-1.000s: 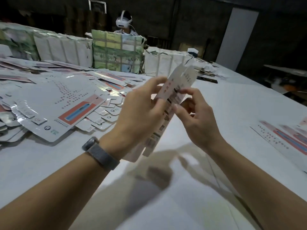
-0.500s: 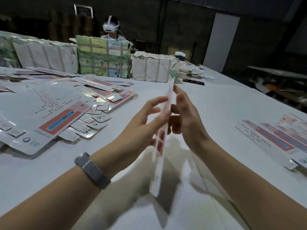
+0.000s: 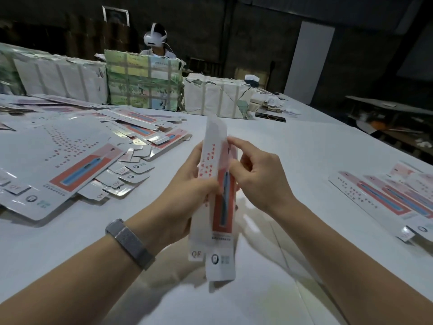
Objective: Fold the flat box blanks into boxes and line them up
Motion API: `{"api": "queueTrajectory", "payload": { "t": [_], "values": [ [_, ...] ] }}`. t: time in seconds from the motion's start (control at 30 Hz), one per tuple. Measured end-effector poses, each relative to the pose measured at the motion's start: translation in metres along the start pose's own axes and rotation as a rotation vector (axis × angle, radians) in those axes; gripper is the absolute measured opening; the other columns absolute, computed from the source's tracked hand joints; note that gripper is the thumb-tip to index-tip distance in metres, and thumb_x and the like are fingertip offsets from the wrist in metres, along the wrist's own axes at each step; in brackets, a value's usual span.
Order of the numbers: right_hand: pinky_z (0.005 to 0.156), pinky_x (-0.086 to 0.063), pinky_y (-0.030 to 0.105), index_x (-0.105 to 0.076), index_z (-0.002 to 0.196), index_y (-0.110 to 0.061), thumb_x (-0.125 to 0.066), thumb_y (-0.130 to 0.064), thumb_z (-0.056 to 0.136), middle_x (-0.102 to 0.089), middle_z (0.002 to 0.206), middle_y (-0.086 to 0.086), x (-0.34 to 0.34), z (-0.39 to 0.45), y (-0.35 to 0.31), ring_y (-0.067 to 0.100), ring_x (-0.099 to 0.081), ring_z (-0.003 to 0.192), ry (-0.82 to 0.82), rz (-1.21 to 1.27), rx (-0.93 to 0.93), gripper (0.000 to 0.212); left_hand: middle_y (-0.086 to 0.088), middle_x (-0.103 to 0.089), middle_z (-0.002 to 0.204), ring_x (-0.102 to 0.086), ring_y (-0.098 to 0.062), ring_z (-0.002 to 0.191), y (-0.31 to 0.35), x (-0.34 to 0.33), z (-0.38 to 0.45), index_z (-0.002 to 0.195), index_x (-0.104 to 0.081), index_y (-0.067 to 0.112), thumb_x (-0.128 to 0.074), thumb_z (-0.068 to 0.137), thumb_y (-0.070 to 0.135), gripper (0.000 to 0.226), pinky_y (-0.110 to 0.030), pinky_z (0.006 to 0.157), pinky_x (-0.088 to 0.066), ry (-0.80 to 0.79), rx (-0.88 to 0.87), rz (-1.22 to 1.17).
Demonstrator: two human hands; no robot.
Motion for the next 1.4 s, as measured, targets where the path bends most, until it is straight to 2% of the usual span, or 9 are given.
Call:
{"api": "queueTrajectory", "payload": {
  "t": [0.1, 0.2, 0.33, 0.47, 0.63, 0.9, 1.13, 1.23, 1.4],
  "values": [
    [0.057, -0.044, 0.024, -0.070, 0.114, -0.023, -0.064, -0.025, 0.091, -0.044, 0.047, -0.012, 0.004, 0.003, 0.005, 0.009, -0.045, 0.050, 0.027, 0.068, -0.058, 0.024, -0.010, -0.067, 0.115, -0.075, -0.034, 0.094, -0.004, -0.006, -0.005, 0.125, -0.059, 0.052, -0.040, 0.089, -0.010, 0.073, -0.046, 0.070, -0.062, -0.125, 0.121, -0.144],
    [0.048, -0.042, 0.021, -0.066, 0.094, -0.017, -0.070, -0.021, 0.089, -0.039, 0.043, -0.012, 0.003, 0.002, 0.008, 0.005, -0.039, 0.043, 0.001, 0.352, -0.164, 0.007, -0.015, -0.067, 0.117, -0.076, -0.031, 0.090, -0.001, -0.014, -0.009, 0.135, -0.053, 0.036, -0.041, 0.103, 0.028, 0.035, -0.038, 0.068, -0.062, -0.179, 0.146, -0.109],
    [0.042, -0.041, 0.017, -0.059, 0.086, -0.012, -0.073, -0.022, 0.088, -0.056, 0.053, 0.002, 0.002, 0.002, 0.009, 0.007, -0.051, 0.045, -0.065, 0.572, -0.248, 0.018, -0.018, -0.071, 0.114, -0.071, -0.026, 0.076, -0.003, -0.014, -0.010, 0.130, -0.062, 0.024, -0.025, 0.096, 0.066, 0.066, -0.037, 0.068, -0.060, -0.211, 0.209, -0.062],
    [0.042, -0.032, 0.006, -0.059, 0.083, -0.002, -0.065, -0.027, 0.095, -0.053, 0.042, -0.012, 0.010, 0.007, 0.008, 0.002, -0.045, 0.035, -0.128, 0.575, -0.246, 0.029, -0.014, -0.073, 0.101, -0.068, -0.023, 0.069, -0.006, -0.014, -0.013, 0.128, -0.061, 0.014, -0.020, 0.094, 0.069, 0.076, -0.033, 0.066, -0.058, -0.239, 0.275, -0.007],
    [0.040, -0.021, 0.016, -0.063, 0.080, -0.012, -0.066, -0.032, 0.094, -0.033, 0.042, -0.013, 0.007, 0.005, 0.012, 0.008, -0.023, 0.039, -0.231, 0.644, -0.356, 0.024, -0.011, -0.073, 0.092, -0.068, -0.025, 0.071, -0.007, -0.017, -0.016, 0.134, -0.054, 0.013, -0.018, 0.090, 0.074, 0.084, -0.032, 0.068, -0.058, -0.302, 0.322, 0.043],
    [0.039, -0.019, 0.016, -0.057, 0.067, -0.010, -0.066, -0.023, 0.093, -0.031, 0.041, -0.011, 0.013, 0.007, 0.008, 0.006, -0.021, 0.038, -0.266, 0.606, -0.395, 0.030, -0.013, -0.068, 0.094, -0.064, -0.025, 0.071, -0.012, -0.018, -0.013, 0.127, -0.059, 0.013, -0.019, 0.094, 0.073, 0.079, -0.036, 0.069, -0.058, -0.290, 0.319, -0.021],
    [0.046, -0.013, 0.022, -0.047, 0.065, -0.011, -0.062, -0.016, 0.094, -0.018, 0.051, -0.003, 0.025, 0.011, 0.012, 0.013, -0.013, 0.051, -0.319, 0.726, -0.475, 0.033, -0.008, -0.070, 0.088, -0.064, -0.021, 0.067, -0.015, -0.017, -0.008, 0.127, -0.054, 0.017, -0.047, 0.084, 0.073, 0.071, -0.033, 0.060, -0.057, -0.158, 0.285, 0.014],
    [0.042, -0.019, 0.018, -0.050, 0.057, -0.014, -0.061, -0.017, 0.095, -0.027, 0.045, -0.007, 0.022, 0.011, 0.010, 0.009, -0.019, 0.044, -0.270, 0.719, -0.438, 0.040, -0.005, -0.071, 0.085, -0.066, -0.020, 0.066, -0.014, -0.019, -0.006, 0.130, -0.042, 0.033, -0.067, 0.080, 0.070, 0.067, -0.032, 0.060, -0.056, -0.156, 0.255, 0.072],
    [0.043, -0.029, 0.017, -0.057, 0.063, -0.011, -0.066, -0.016, 0.091, -0.043, 0.042, -0.013, 0.017, 0.009, 0.004, 0.003, -0.034, 0.037, -0.039, 0.577, -0.356, 0.030, -0.001, -0.071, 0.108, -0.074, -0.012, 0.091, -0.001, -0.007, -0.001, 0.132, -0.034, 0.049, -0.087, 0.051, 0.051, 0.097, -0.026, 0.071, -0.059, -0.066, 0.055, 0.301]
  ]
}}
Point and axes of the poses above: each hand's wrist, its own z-axis towards the middle knuckle, its own x-axis out of the back of the hand, y = z × x, the point moved 6 cm from there along z, towards the middle knuckle
